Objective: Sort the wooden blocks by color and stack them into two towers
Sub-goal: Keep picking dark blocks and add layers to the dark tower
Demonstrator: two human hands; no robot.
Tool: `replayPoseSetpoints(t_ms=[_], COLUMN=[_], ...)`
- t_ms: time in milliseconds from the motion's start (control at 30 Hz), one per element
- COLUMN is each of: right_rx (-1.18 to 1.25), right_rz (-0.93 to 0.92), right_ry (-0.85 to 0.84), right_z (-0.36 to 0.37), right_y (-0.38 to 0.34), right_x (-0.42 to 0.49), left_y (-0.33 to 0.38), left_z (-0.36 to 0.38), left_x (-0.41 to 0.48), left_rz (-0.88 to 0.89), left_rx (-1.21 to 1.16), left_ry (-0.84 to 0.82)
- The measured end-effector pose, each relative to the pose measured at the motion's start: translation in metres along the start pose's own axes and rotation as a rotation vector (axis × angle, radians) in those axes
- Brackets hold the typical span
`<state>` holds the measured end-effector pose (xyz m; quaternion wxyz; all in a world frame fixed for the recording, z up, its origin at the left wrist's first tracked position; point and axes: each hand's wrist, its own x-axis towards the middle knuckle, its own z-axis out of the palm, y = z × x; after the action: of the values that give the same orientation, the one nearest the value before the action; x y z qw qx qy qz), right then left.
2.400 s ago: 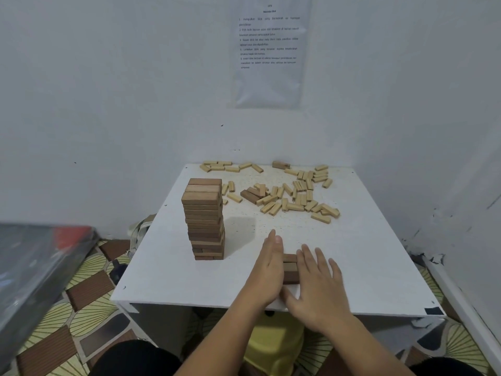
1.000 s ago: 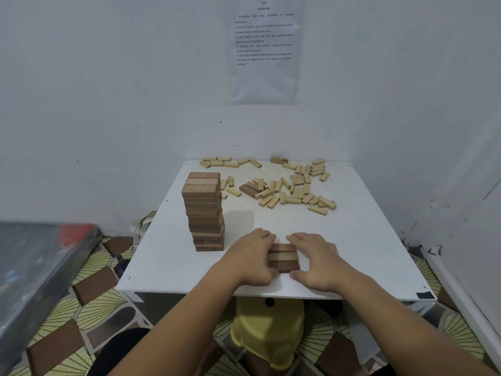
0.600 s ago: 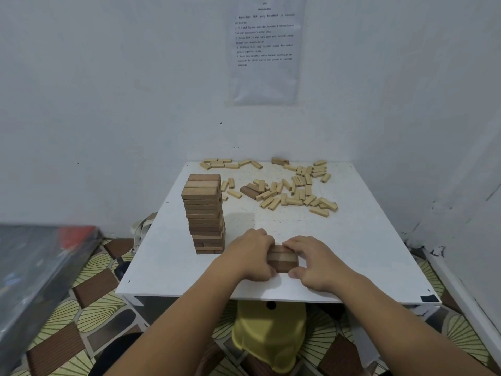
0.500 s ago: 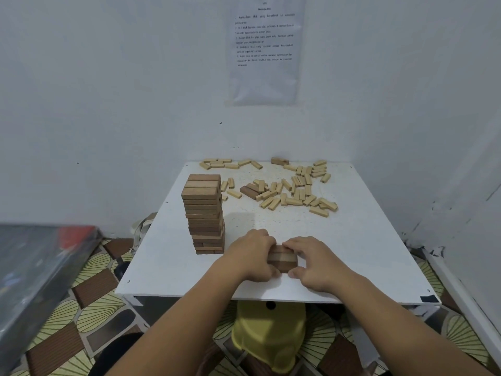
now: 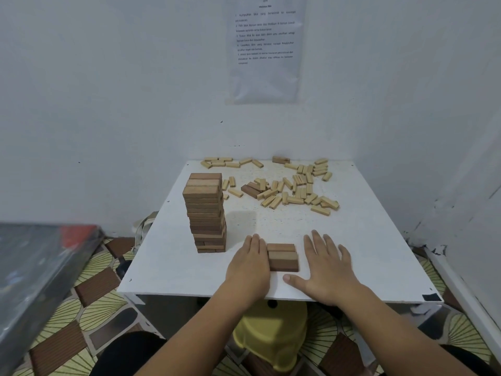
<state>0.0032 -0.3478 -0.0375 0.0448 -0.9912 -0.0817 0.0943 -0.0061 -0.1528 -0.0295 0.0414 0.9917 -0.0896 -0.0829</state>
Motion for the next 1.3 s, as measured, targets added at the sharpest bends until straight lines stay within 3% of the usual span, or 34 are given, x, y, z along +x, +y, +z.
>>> replayPoseSetpoints(t_ms=[433, 700, 1300], right_rx=[0.004, 0.194, 0.281], right_rz=[-0.060, -0.138, -0.208], right_ry=[0.051, 0.051, 0.070], right_z=[0.009, -0.012, -0.030], right_y=[-0.007, 0.003, 0.004], right_x=[-0.002, 0.004, 0.011], left_y=[-0.001, -0.011, -0.013], left_z=[0.003, -0.042, -0.033], left_x=[0.001, -0.012, 0.023], left_rz=[0.025, 0.180, 0.234], left_rx=[0.015, -0.263, -0.176], left_ry=[0.000, -0.024, 0.031])
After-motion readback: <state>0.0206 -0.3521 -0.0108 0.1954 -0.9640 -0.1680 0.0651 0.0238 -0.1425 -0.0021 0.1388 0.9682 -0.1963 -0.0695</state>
